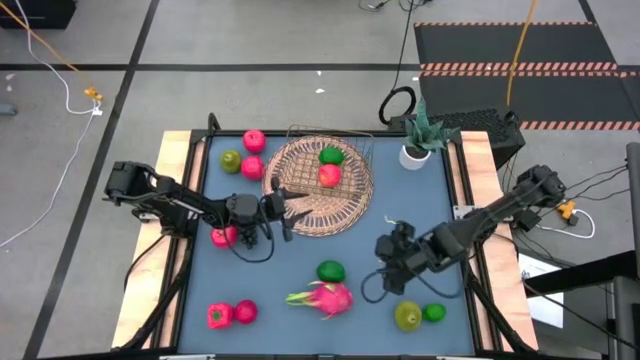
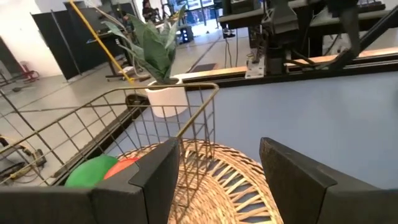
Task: Build produce basket
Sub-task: Put the lime into the gold wire basket
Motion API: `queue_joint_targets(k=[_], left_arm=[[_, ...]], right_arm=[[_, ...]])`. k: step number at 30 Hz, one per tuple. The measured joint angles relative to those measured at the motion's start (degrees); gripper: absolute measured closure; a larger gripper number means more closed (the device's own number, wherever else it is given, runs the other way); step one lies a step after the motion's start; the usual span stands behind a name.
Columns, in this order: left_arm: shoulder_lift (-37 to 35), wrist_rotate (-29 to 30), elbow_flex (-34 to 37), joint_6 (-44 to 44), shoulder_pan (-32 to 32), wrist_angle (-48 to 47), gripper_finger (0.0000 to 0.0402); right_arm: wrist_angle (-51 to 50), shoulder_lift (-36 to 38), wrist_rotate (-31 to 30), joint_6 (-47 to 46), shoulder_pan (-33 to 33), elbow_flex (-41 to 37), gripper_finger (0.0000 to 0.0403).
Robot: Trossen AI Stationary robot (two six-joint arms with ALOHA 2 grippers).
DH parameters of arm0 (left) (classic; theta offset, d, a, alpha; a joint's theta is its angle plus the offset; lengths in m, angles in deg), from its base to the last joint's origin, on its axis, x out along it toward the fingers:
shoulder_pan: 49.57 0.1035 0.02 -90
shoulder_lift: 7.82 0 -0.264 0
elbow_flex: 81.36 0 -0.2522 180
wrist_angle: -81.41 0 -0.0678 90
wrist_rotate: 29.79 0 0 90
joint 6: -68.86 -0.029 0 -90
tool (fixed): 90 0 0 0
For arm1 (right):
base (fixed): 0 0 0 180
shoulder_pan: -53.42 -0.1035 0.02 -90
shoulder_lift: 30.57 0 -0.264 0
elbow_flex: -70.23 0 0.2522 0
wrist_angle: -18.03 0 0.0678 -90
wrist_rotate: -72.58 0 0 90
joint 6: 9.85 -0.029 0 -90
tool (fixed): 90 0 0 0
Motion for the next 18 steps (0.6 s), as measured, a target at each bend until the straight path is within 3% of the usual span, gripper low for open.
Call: queue_joint_targets(k=[7,18], left_arm=[[0.0,-0.6,0.0,-0.5,-0.3,0.1,0.0176],[0.0,-0.9,0.0,-10.3,-1.9,0.2,0.0176]], right_arm=[[-23.3,0.1,13.5,-26.9,-8.0,11.0,0.0108],[-18.2,0.0,27.1,-57.4,-19.7,4.7,0.0108]])
